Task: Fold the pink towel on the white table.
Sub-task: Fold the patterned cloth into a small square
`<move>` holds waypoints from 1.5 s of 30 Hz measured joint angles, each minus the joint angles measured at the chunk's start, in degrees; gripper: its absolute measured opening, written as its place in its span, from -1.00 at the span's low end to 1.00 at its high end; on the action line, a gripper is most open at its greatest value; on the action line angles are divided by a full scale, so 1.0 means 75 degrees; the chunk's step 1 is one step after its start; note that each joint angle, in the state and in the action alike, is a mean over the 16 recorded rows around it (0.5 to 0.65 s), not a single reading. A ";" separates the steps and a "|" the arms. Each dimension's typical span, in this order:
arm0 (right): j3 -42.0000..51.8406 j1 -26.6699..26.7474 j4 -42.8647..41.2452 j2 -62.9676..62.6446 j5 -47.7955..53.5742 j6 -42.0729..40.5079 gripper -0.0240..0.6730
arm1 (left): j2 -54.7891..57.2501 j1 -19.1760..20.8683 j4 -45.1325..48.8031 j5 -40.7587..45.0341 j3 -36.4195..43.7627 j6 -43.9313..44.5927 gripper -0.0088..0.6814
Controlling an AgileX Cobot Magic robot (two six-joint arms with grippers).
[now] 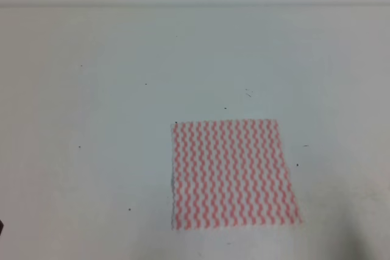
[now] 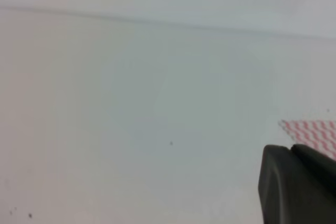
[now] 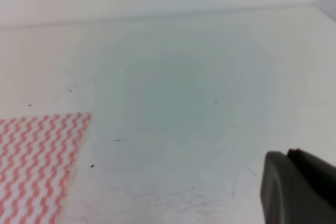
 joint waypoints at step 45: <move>-0.2631 -0.0004 0.3746 0.2983 0.1819 -0.0629 -0.98 | 0.3664 0.0000 -0.3133 0.0105 -0.2105 -0.0087 -0.99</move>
